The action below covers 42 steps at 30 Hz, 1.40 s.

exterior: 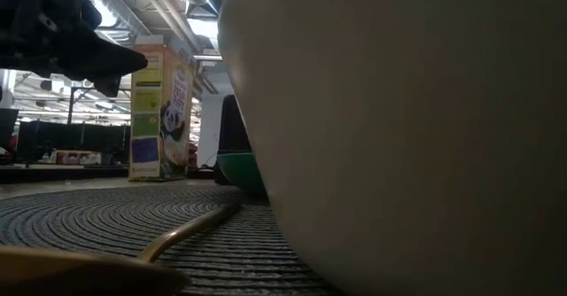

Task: Arrange a breakfast setting
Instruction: Return to Home Position

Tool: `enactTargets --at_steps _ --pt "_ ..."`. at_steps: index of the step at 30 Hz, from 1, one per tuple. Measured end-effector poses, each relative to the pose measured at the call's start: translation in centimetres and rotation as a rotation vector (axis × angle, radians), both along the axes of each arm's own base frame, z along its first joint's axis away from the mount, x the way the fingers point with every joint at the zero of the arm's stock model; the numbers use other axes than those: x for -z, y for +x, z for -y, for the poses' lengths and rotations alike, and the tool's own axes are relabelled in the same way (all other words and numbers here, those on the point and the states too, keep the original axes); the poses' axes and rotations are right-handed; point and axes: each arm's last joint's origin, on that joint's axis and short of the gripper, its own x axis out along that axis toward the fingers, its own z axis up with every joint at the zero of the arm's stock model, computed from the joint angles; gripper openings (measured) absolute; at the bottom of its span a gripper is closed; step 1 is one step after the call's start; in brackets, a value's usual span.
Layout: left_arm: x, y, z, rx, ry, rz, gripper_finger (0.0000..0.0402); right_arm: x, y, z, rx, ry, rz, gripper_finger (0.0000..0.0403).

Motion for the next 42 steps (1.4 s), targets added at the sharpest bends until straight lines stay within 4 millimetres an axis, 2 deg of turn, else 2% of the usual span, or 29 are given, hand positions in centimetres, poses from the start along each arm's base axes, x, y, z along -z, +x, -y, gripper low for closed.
enactTargets --at_steps 6,42 --pt "0.00 0.00 0.00 0.000 0.000 0.000 0.0039 0.09 0.06 -0.21 -0.072 -0.003 -0.010 0.0277" --pt "0.00 0.00 0.00 0.000 0.000 0.000 0.0039 0.11 0.06 -0.21 -0.072 -0.004 -0.011 0.0277"
